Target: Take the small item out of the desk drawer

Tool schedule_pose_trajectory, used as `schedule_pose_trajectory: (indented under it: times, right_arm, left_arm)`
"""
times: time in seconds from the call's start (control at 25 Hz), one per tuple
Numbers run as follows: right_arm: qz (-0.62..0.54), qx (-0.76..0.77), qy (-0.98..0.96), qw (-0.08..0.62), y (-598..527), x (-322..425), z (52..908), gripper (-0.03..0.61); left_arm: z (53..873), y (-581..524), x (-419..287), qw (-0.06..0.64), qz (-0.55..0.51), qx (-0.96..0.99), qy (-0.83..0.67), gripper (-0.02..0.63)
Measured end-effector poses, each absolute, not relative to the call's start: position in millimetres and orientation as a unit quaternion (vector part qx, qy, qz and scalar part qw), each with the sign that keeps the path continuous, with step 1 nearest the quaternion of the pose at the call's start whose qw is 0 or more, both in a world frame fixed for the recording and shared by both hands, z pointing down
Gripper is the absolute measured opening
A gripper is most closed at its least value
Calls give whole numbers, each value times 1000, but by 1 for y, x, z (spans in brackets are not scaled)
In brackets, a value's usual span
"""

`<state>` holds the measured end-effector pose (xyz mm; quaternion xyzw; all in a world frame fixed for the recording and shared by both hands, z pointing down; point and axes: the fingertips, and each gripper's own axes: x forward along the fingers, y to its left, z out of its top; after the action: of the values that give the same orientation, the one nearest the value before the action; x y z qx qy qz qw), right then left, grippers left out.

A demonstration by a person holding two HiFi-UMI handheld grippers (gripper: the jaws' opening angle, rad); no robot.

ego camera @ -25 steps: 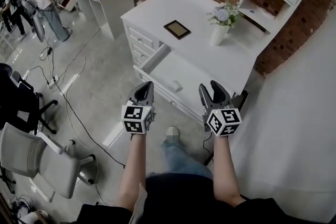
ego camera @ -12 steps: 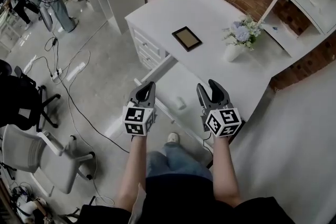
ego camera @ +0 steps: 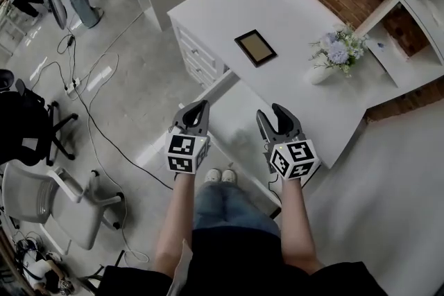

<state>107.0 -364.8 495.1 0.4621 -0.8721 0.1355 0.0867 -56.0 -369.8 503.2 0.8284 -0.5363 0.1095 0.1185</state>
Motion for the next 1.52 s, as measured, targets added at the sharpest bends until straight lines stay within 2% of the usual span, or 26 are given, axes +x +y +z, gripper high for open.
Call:
schedule_pose_trajectory:
  times: [0.48, 0.84, 1.28, 1.32, 1.52]
  right_arm:
    - [234, 387, -856, 251, -350, 68, 618, 174]
    - [279, 303, -805, 426, -319, 56, 735, 197]
    - [280, 263, -759, 526, -313, 55, 790, 200]
    - [276, 259, -758, 531, -312, 55, 790, 181]
    - [286, 258, -760, 524, -311, 58, 793, 167]
  left_arm:
    - [551, -385, -68, 168, 121, 824, -527, 9]
    - [588, -378, -85, 207, 129, 807, -538, 9]
    - [600, -366, -94, 228, 133, 797, -544, 9]
    - [598, -364, -94, 229, 133, 795, -545, 9]
    - [602, -362, -93, 233, 132, 793, -547, 9]
